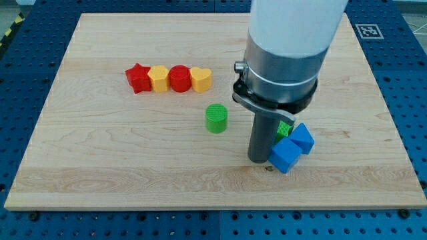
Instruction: Push the blue cube towards bottom right
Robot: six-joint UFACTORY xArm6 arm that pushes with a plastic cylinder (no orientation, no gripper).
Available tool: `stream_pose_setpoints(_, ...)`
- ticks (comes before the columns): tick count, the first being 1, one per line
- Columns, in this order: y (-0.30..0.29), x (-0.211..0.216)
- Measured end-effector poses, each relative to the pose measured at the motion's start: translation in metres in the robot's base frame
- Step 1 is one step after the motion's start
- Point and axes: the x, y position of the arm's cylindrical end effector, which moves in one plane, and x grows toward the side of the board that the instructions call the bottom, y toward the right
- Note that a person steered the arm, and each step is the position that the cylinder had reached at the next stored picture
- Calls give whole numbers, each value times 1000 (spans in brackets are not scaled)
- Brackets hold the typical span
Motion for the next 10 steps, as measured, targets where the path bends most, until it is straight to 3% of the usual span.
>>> stream_pose_setpoints(2, 55, 0)
stream_pose_setpoints(5, 24, 24)
stream_pose_setpoints(7, 111, 36)
stream_pose_setpoints(8, 112, 36)
stream_pose_setpoints(9, 74, 35)
stream_pose_setpoints(10, 68, 10)
